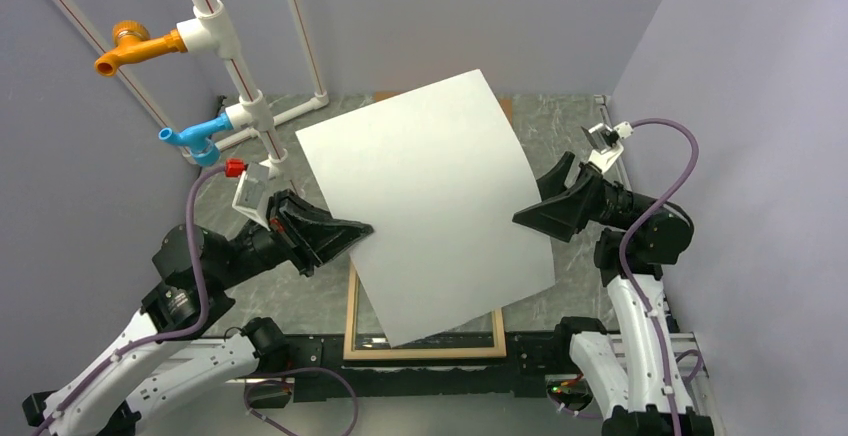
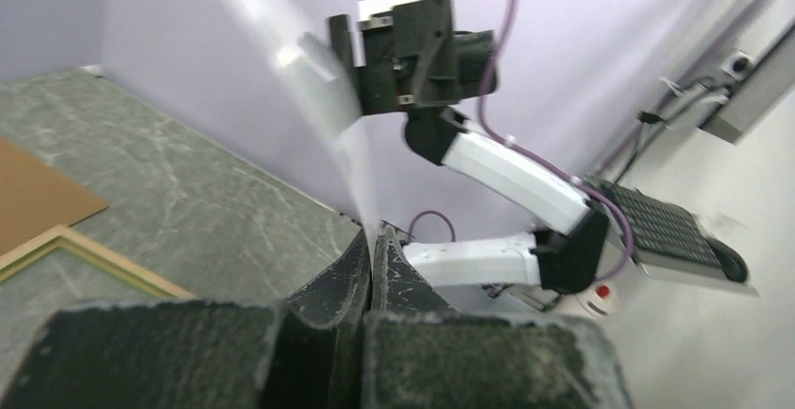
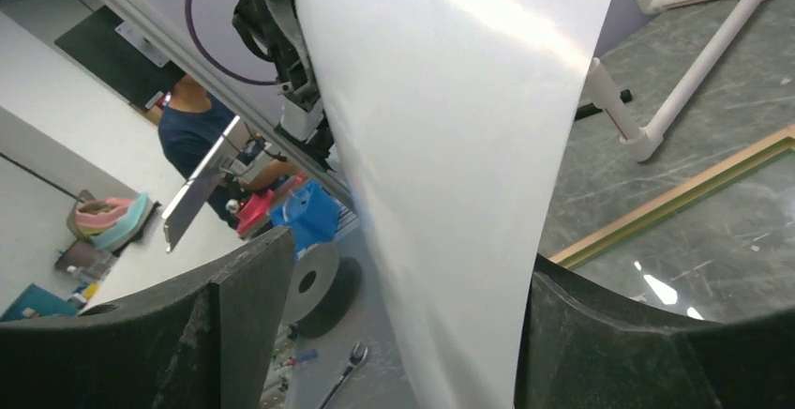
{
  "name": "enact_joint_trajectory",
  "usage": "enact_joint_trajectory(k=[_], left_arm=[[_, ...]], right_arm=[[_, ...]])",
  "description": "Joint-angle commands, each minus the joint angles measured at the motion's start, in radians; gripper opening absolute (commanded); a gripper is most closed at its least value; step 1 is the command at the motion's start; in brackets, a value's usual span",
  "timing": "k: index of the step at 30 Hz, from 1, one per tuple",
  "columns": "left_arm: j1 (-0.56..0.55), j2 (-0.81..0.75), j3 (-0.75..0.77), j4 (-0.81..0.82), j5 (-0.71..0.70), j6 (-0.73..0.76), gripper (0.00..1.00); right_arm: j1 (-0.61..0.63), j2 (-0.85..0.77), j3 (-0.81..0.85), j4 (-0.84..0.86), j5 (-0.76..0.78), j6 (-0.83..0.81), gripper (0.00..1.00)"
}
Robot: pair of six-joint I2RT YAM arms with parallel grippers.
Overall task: Put the photo into the frame
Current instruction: Turn over the photo from the photo frame.
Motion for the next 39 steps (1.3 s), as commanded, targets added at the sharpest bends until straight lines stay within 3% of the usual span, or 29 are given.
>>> enact_joint_trajectory(k=[1,4,8,18,23,31,35,39], left_arm=[[0.004,-0.023,-0.01,-0.062,-0.159,0.018,0.0],[0.004,-0.006,0.001,-0.098,-0.161,0.022,0.0],[0.004,0.027,0.023,-0.136,-0.137,0.035,0.0],[0.003,0.016,0.007,-0.157,-0.158,0.025,0.0],[0.003,-0.013,0.0,-0.158,-0.192,0.017,0.0],[0.004,-0.044,-0.03,-0.134,-0.255,-0.008,0.0],[0.004,-0.049,-0.039,-0.129,-0.271,-0.016,0.0],[0.003,-0.059,-0.04,-0.141,-0.291,-0.015,0.0]], right_arm=[[0.009,-0.049,0.111,-0.472,-0.001,-0.375,0.76],[0.015,-0.049,0.117,-0.469,0.002,-0.365,0.74],[0.014,-0.039,0.107,-0.384,-0.003,-0.302,0.63],[0.015,-0.048,0.157,-0.65,0.001,-0.502,0.44],[0.017,-0.046,0.146,-0.655,0.001,-0.505,0.46],[0.03,-0.042,0.107,-0.472,-0.019,-0.369,0.57],[0.037,-0.044,0.121,-0.544,-0.019,-0.428,0.54],[0.042,-0.043,0.148,-0.63,-0.022,-0.496,0.4]])
